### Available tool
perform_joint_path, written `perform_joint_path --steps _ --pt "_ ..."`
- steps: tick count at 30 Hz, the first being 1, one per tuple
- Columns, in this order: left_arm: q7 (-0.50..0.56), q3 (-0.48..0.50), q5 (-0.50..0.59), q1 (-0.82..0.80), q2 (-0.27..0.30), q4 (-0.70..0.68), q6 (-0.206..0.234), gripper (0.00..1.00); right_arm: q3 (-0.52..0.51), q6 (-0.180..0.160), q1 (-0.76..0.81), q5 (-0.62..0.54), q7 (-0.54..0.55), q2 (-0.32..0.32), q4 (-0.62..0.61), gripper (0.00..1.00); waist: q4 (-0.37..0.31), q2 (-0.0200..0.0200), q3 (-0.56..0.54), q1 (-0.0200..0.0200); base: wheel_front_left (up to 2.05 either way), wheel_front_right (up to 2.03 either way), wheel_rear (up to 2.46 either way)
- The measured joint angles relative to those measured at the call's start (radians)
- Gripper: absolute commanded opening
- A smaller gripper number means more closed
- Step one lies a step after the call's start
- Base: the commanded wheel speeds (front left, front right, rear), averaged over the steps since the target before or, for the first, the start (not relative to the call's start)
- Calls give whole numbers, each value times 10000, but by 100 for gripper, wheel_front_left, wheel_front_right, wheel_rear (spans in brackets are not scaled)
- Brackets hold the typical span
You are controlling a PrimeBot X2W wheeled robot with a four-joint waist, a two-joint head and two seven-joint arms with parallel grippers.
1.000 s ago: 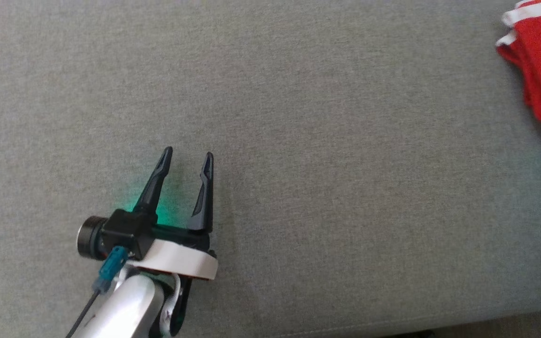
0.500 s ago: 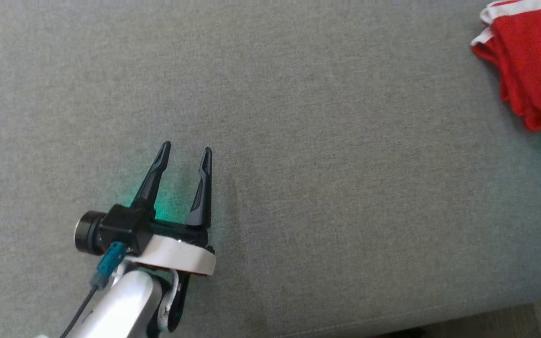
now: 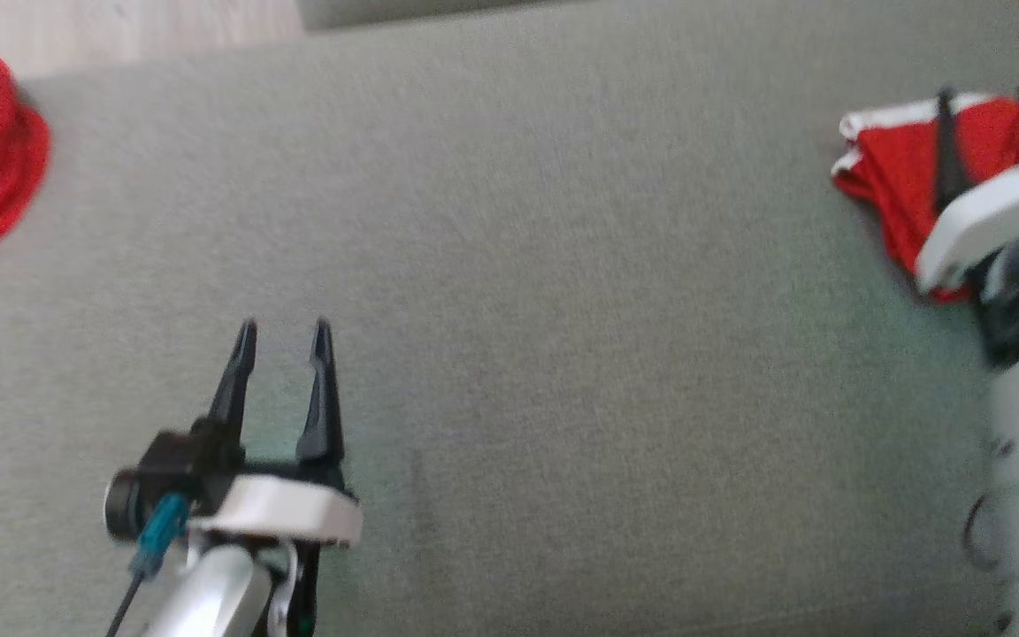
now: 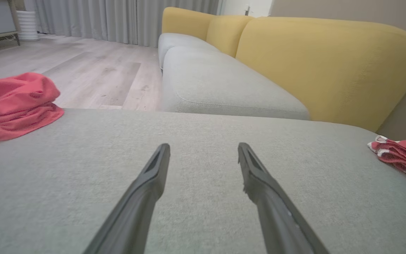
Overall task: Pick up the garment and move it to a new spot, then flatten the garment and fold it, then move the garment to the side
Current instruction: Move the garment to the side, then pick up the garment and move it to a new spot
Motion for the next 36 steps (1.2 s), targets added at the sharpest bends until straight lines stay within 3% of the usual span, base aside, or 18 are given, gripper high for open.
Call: perform_joint_path --steps 7,19,30,36 --pt "-226 416 -454 1260 -54 614 174 100 219 0 2206 -21 -773 1210 -1043 100 416 0 -1327 -2 0 0 0" --pt "-384 560 -629 2367 -180 882 157 100 1183 0 5619 1269 -1638 1365 -2625 100 982 0 -2211 1 0 0 0" --pt "-385 506 -627 2629 -240 988 92 100 2163 0 6762 2031 -1918 1369 -3164 100 1244 0 -2396 1 0 0 0" --pt "-385 464 -627 2629 -238 1035 71 100 2207 0 7052 2056 -1990 1371 -3216 100 1268 0 -2399 2 0 0 0"
